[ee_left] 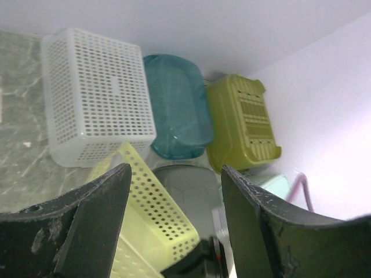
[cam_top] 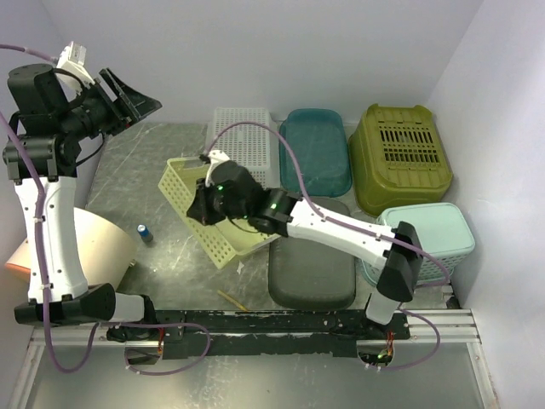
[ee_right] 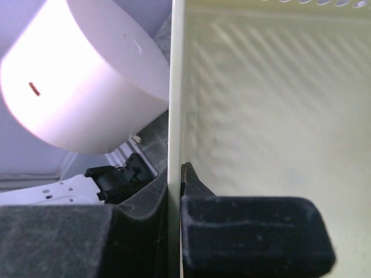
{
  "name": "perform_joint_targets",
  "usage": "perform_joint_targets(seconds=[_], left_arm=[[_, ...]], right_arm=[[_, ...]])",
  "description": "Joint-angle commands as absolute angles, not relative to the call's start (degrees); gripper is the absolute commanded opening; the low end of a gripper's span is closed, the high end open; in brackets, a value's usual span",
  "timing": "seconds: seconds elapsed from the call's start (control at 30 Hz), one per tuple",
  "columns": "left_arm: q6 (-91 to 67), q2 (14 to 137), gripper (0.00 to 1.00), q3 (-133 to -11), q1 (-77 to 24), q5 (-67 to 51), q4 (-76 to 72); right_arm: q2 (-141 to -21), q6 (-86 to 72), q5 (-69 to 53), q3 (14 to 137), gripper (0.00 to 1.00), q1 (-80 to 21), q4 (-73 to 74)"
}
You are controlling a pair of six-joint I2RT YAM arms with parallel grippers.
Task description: Turn the large container upside down
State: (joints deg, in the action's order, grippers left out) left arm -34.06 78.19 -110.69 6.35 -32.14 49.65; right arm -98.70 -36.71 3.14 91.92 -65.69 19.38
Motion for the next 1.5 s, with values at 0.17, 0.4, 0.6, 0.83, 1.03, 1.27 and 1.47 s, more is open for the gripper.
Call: perform_joint_targets(seconds=[0.17, 0.4, 0.6, 0.83, 1.03, 1.27, 1.47], left_arm=[[-38.05, 75.72, 0.74, -110.98, 6.61, -39.21, 44.36], [-38.24, 75.22, 0.74, -109.86, 6.61, -38.91, 44.17], [-38.67, 75.06, 0.75, -109.34, 6.69, -39.49, 43.72], [-38.34, 74.97, 0.75, -109.18, 6.75, -39.13, 44.21], [-38.72, 74.84, 0.75, -108.23, 6.61, -39.29, 43.66], [-38.85, 74.81, 0.75, -107.15, 6.63, -39.29, 43.07], [-38.65, 74.84, 0.76, -106.55, 6.68, -39.1, 43.03]], right_arm=[[-96.66, -51.43, -33.19, 80.07, 0.0, -57.61, -12.58], [-103.81, -68.23, -41.94, 76.57, 0.0, -54.87, -35.28], [-114.24, -95.01, -44.25, 72.18, 0.0, -51.24, -67.56], [-127.13, -112.82, -39.12, 69.51, 0.0, -48.89, -90.07], [-131.97, -116.7, -33.5, 63.79, 0.0, -45.91, -96.61], [-134.53, -113.7, -34.61, 62.49, 0.31, -41.72, -91.57], [-129.88, -102.07, -38.56, 61.57, 0.7, -38.89, -71.38]])
